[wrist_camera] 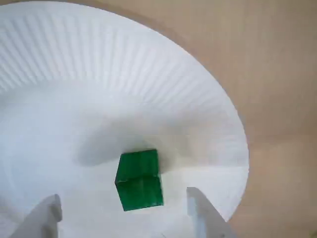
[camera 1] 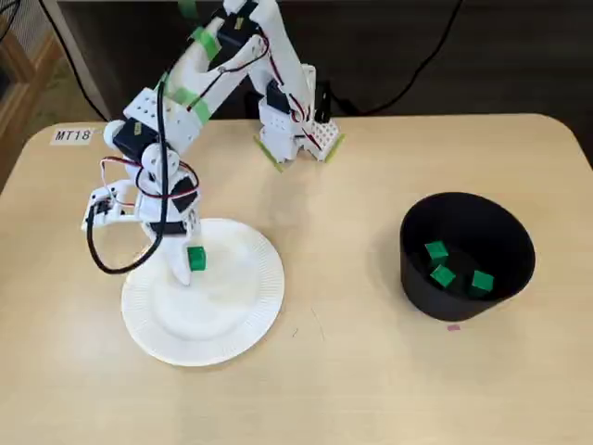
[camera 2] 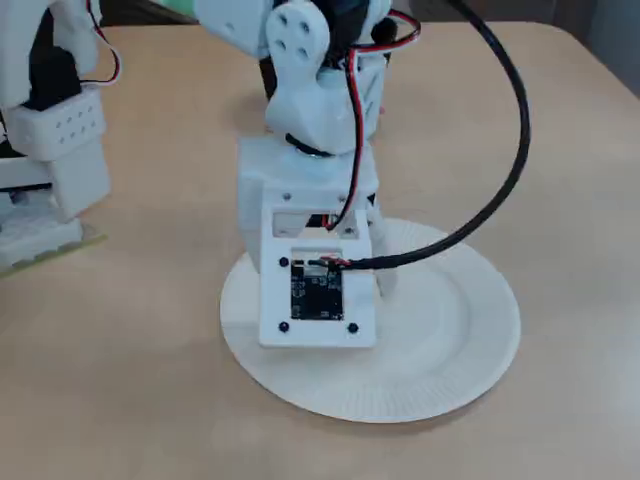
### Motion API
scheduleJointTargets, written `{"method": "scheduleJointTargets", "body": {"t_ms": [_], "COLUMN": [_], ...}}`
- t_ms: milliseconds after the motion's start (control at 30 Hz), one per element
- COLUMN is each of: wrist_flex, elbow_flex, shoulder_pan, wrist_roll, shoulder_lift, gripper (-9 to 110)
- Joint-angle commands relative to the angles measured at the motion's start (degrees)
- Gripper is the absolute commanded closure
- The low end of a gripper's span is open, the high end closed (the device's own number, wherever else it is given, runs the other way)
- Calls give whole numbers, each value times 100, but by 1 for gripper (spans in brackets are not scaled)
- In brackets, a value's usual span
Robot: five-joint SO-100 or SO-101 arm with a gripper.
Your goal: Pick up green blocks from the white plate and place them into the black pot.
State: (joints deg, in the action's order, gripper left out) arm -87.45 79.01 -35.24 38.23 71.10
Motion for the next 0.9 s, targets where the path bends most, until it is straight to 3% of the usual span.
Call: {"method": "scheduleJointTargets", "body": {"t_ms": [0, 167, 367, 600, 867], "wrist_flex": [26, 158, 413, 439, 958], "elbow_flex": [-26, -79, -211, -387, -457], "shoulder_pan": [26, 26, 70, 316, 1239], "wrist_roll": [-35, -141, -404, -536, -1995], "shoulder_lift": [-18, -202, -404, 97, 2689], "gripper": [68, 74, 104, 104, 104]}}
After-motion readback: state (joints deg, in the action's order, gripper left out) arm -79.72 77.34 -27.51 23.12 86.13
